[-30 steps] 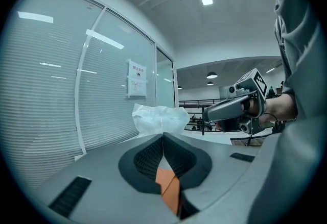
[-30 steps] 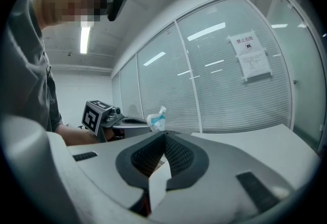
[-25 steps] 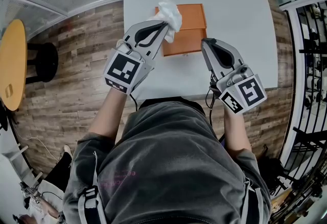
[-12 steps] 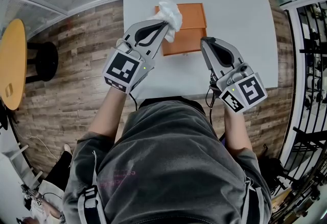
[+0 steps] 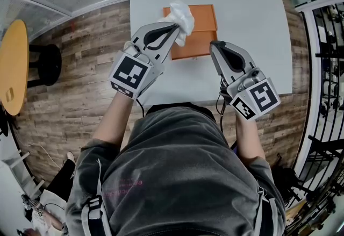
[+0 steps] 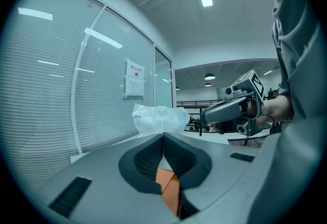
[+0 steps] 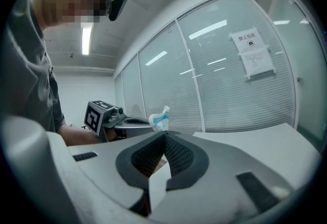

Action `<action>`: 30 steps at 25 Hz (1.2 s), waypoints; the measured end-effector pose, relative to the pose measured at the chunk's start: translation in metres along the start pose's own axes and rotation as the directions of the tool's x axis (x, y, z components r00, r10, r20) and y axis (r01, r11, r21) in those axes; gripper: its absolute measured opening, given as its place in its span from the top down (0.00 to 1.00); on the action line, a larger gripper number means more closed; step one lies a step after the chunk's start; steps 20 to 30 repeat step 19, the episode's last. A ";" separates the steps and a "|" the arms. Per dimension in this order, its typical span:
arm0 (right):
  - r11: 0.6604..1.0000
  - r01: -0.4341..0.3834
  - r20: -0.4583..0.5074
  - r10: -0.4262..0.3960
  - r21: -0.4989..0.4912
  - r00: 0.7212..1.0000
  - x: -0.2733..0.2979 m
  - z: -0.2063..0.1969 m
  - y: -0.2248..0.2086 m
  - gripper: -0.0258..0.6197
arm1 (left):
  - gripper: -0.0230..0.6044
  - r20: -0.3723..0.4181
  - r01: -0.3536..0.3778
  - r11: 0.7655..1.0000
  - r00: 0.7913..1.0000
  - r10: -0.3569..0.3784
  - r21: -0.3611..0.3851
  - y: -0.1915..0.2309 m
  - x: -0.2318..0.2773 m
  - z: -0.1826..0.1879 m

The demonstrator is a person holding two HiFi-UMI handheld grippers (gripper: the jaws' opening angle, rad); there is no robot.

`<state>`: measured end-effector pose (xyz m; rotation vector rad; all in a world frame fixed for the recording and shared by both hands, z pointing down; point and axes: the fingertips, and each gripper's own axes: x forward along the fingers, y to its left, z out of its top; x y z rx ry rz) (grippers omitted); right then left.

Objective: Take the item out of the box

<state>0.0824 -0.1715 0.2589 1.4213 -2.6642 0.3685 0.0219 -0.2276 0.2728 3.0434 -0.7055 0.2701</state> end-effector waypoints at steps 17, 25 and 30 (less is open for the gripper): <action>1.000 -0.008 0.004 0.008 0.007 1.000 0.002 -0.001 -0.001 0.96 | 0.94 -0.005 0.003 1.000 1.000 -0.003 -0.004 -0.003 0.003 -0.002; 1.000 -0.011 0.005 0.011 0.008 1.000 0.001 -0.002 -0.002 0.96 | 0.94 -0.006 0.005 1.000 1.000 -0.005 -0.004 -0.004 0.005 -0.002; 1.000 -0.011 0.005 0.011 0.008 1.000 0.001 -0.002 -0.002 0.96 | 0.94 -0.006 0.005 1.000 1.000 -0.005 -0.004 -0.004 0.005 -0.002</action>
